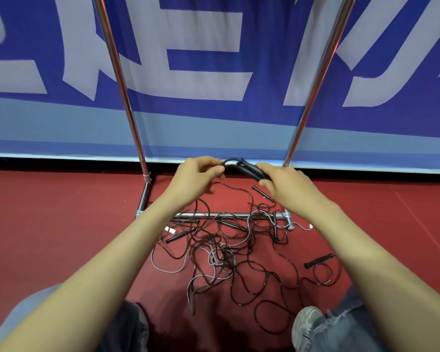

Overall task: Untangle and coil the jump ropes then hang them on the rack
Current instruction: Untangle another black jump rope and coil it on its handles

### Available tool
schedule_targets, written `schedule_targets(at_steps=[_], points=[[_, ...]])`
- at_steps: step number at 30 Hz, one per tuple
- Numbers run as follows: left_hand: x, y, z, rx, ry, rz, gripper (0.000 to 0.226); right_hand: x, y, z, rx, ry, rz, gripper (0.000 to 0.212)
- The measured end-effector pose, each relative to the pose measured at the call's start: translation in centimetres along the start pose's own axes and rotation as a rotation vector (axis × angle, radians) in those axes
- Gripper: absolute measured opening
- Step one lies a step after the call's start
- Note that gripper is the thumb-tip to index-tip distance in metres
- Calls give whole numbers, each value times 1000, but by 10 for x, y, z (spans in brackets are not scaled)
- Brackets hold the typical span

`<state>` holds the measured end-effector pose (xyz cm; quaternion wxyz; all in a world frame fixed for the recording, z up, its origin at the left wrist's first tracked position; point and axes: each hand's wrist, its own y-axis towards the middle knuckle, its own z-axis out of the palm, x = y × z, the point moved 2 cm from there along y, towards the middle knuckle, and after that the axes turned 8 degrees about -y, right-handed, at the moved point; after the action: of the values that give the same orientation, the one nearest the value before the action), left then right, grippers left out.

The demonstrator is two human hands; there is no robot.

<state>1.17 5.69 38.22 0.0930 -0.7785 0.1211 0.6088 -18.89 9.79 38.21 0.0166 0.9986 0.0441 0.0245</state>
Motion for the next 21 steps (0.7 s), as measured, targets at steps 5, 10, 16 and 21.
schedule_targets(at_steps=[5, 10, 16, 21], points=[[-6, -10, 20, 166, -445, -195, 27, 2, 6, 5, -325, 94, 92, 37], [-2, -15, 30, 123, -452, -194, 13, 14, 12, 13, -387, 719, 176, 33], [-3, -14, 27, 141, -141, -17, 31, 41, 17, 13, -285, 1450, 257, 28], [4, -23, 36, -37, 240, 201, 37, 44, 22, 11, -315, 1711, 322, 23]])
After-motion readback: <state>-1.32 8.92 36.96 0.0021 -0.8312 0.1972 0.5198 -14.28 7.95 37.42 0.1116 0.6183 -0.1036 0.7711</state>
